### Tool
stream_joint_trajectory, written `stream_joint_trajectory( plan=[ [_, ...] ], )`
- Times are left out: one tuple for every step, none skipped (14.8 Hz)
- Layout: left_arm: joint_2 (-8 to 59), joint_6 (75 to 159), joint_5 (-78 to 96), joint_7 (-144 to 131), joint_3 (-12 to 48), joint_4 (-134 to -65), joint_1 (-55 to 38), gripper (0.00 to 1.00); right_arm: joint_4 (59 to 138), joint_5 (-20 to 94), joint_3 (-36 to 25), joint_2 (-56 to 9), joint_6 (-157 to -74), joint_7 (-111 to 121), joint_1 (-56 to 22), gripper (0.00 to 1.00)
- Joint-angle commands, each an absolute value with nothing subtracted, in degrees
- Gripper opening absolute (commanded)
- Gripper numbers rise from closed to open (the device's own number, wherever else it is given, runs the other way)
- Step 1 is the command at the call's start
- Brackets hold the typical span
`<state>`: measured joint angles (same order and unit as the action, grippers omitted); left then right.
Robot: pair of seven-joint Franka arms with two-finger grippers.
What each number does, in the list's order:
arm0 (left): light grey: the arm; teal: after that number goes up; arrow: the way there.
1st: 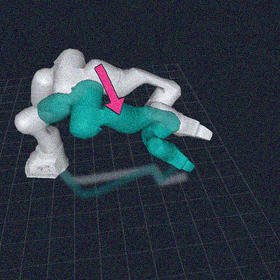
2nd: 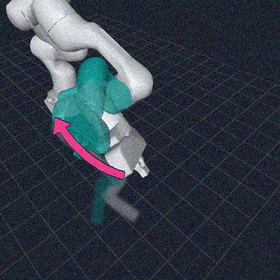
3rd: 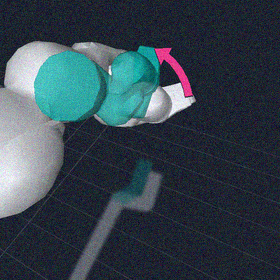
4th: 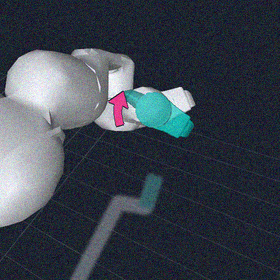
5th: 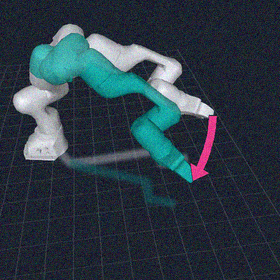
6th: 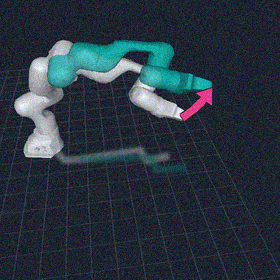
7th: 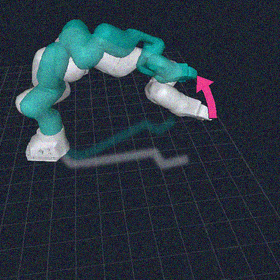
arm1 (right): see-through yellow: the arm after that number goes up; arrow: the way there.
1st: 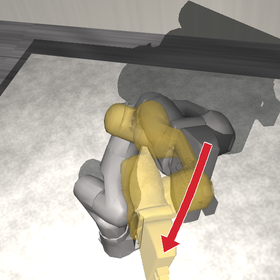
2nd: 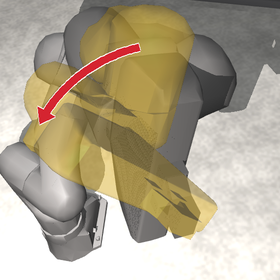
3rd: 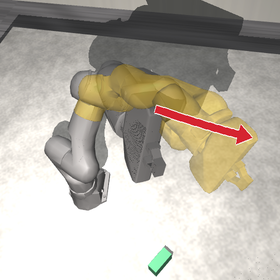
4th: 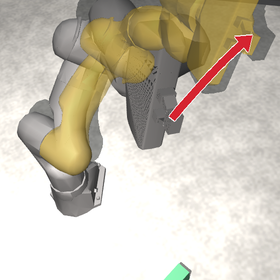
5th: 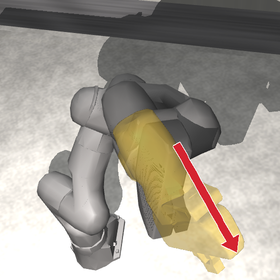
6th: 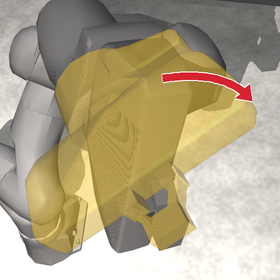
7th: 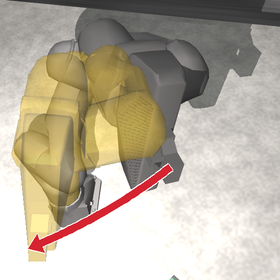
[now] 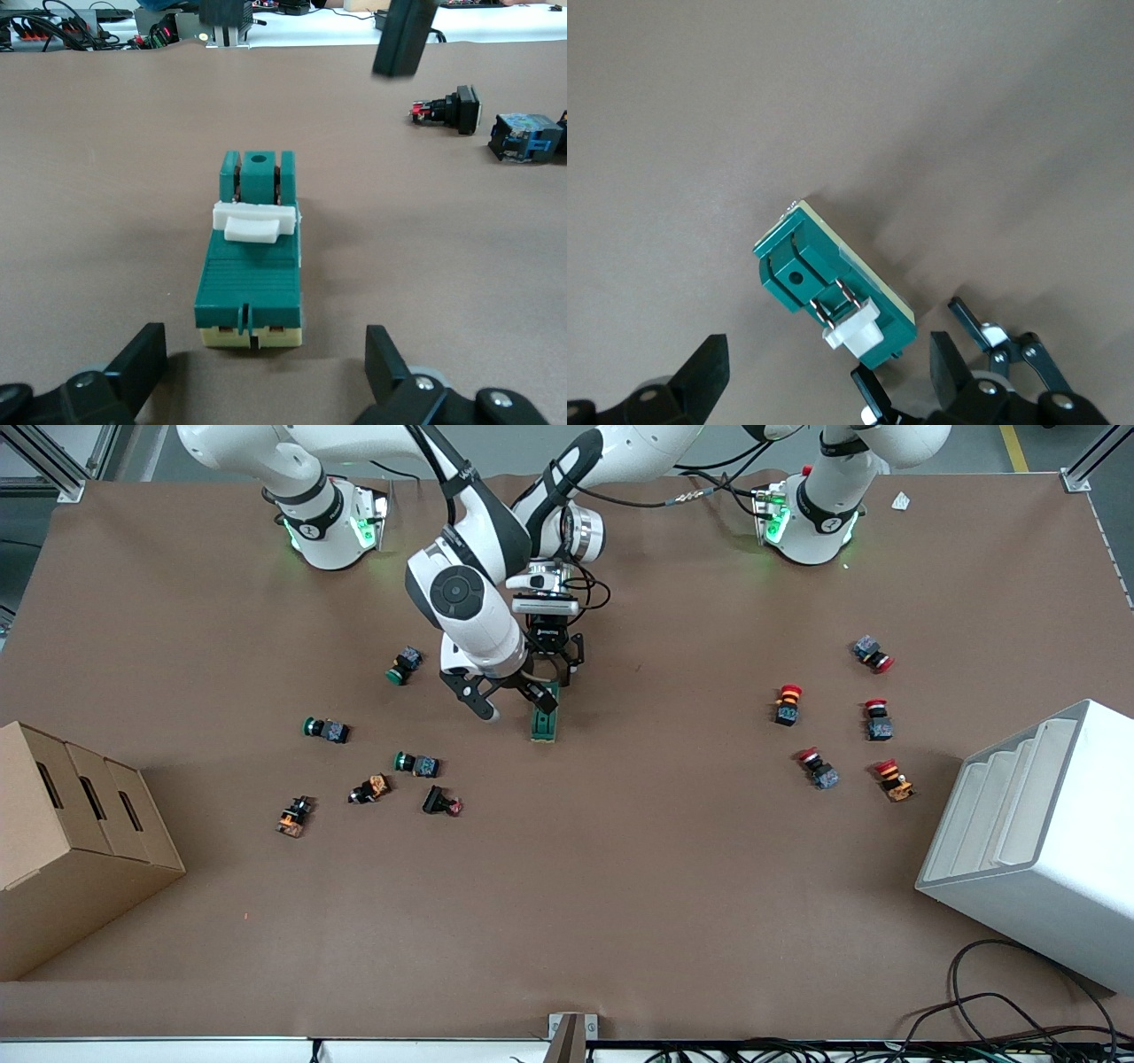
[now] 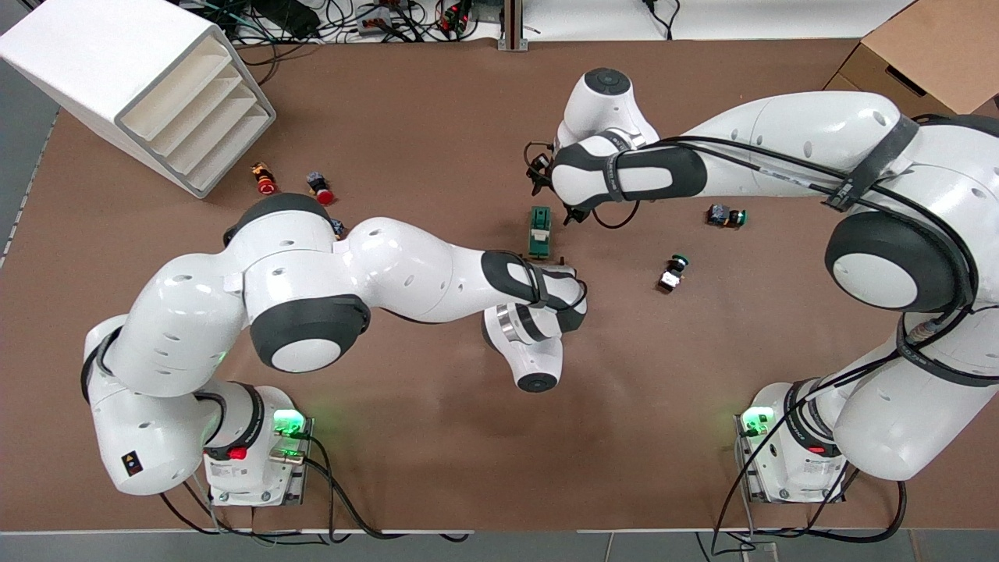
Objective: Close load switch with both arms
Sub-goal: 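Push the white handle down with the right gripper to close the switch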
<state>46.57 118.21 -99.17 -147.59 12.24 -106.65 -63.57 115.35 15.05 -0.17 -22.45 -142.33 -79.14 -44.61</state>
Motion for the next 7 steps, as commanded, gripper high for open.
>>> stream_joint_trajectory(
  plan=[
    [49.8, 120.0, -98.2, -149.3, 12.7, -107.3, -64.1, 0.99, 116.3, 16.3, -0.8, -24.2, -146.8, -80.7, -46.6, 1.0],
    [50.1, 120.0, -98.2, -149.3, 12.7, -107.3, -64.1, 0.99, 116.3, 16.3, -0.8, -24.9, -147.6, -81.0, -47.1, 1.0],
    [50.1, 120.0, -98.2, -149.2, 12.7, -107.3, -64.1, 0.99, 116.3, 16.3, -0.8, -25.5, -148.4, -81.0, -47.5, 1.0],
    [50.1, 120.0, -98.2, -149.3, 12.7, -107.3, -64.1, 0.99, 116.3, 16.3, -0.8, -26.1, -149.8, -81.2, -47.8, 1.0],
    [50.1, 120.0, -98.2, -149.3, 12.7, -107.3, -64.1, 0.99, 116.3, 16.3, -0.8, -26.8, -150.8, -81.8, -48.4, 1.0],
    [50.2, 120.0, -98.2, -149.3, 12.7, -107.3, -64.1, 0.99, 116.2, 16.3, -0.8, -27.4, -151.7, -82.1, -48.9, 1.0],
    [50.2, 120.0, -98.2, -149.3, 12.7, -107.3, -64.1, 0.99, 116.2, 16.3, -0.8, -28.0, -152.9, -82.2, -49.1, 1.0]
  ],
)
